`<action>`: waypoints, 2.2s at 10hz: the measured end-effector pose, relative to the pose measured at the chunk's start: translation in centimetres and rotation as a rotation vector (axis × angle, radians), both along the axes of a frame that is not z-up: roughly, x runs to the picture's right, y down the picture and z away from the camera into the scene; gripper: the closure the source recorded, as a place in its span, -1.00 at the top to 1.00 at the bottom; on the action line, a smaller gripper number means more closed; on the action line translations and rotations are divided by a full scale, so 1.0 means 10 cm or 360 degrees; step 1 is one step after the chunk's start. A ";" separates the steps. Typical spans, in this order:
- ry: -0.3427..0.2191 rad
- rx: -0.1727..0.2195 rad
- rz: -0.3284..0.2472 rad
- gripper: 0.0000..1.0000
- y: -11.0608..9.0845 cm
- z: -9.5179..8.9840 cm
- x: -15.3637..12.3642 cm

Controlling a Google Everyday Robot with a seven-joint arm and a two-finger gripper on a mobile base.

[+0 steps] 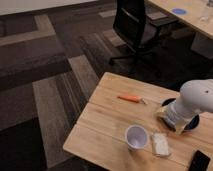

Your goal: Push the eraser across the table

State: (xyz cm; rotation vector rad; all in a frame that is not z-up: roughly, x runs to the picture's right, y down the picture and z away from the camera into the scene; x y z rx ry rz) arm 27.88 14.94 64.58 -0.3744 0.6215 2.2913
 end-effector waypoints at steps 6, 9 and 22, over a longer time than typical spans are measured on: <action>0.0035 -0.0025 0.0068 0.30 0.34 0.15 0.48; -0.0090 0.0093 0.0178 0.30 0.68 0.24 0.64; -0.0280 0.0336 0.0063 0.30 1.18 0.20 0.75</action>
